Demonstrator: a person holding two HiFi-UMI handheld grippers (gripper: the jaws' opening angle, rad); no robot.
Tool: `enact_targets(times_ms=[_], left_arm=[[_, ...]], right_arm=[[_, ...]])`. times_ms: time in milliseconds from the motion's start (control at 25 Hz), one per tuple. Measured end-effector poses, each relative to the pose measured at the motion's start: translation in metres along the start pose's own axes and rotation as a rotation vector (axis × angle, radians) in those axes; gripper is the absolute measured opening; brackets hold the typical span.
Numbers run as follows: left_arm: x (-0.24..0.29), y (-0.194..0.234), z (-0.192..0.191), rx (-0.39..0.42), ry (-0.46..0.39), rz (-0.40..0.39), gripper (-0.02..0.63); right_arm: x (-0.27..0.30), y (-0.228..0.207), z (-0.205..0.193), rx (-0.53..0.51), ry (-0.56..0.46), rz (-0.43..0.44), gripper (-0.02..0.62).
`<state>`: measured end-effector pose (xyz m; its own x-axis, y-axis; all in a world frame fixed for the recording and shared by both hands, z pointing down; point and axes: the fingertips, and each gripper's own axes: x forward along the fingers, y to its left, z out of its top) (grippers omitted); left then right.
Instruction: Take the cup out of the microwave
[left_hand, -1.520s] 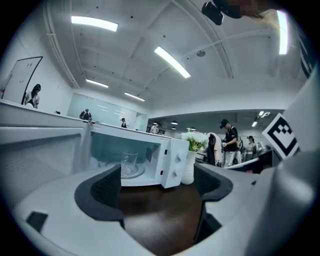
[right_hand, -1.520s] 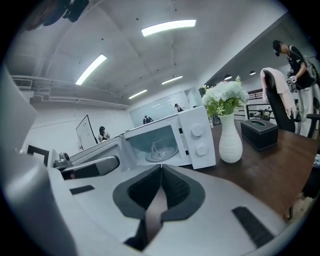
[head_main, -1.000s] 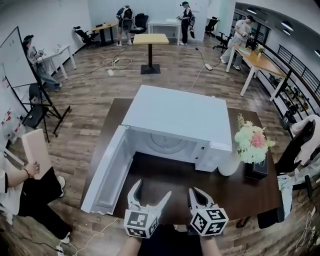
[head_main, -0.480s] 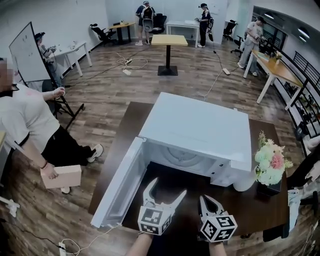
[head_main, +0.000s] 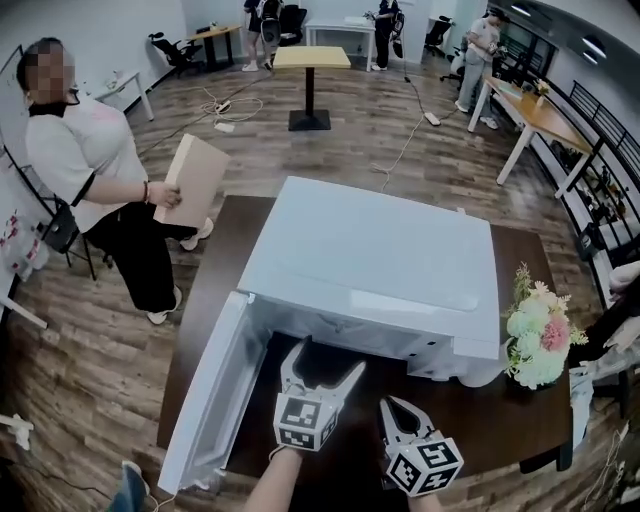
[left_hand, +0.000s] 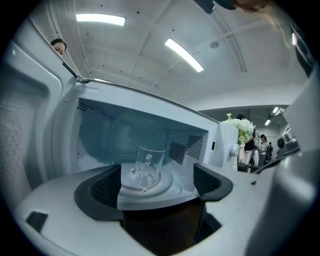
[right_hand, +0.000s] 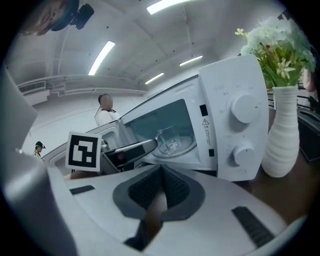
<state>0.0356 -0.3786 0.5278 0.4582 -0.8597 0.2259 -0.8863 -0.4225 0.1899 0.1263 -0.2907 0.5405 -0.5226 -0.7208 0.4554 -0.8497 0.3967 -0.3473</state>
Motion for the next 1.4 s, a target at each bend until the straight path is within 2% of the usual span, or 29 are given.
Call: enact_targets(times_ms=[600, 760, 920, 1040, 1200, 1400], left_arm=[[0.089, 0.023, 0.006, 0.067, 0.002, -0.027, 0.428], [0.101, 0.028, 0.005, 0.097, 0.019, -0.023, 0.428], [0.106, 0.029, 0.003, 0.167, 0.044, -0.017, 0.428], [0.107, 0.027, 0.006, 0.179, 0.038, -0.028, 0.428], [0.116, 0.027, 0.002, 0.236, 0.087, -0.023, 0.428], [0.130, 0.028, 0.002, 0.232, 0.104, -0.018, 0.428]], right_arm=[[0.019, -0.026, -0.009, 0.021, 0.054, -0.039, -0.005], [0.021, -0.030, -0.010, 0.031, 0.061, -0.052, -0.005], [0.024, -0.035, -0.012, 0.038, 0.067, -0.064, -0.005], [0.026, -0.037, -0.014, 0.042, 0.073, -0.071, -0.005], [0.028, -0.038, -0.016, 0.049, 0.080, -0.072, -0.005], [0.031, -0.041, -0.016, 0.053, 0.083, -0.076, -0.005]])
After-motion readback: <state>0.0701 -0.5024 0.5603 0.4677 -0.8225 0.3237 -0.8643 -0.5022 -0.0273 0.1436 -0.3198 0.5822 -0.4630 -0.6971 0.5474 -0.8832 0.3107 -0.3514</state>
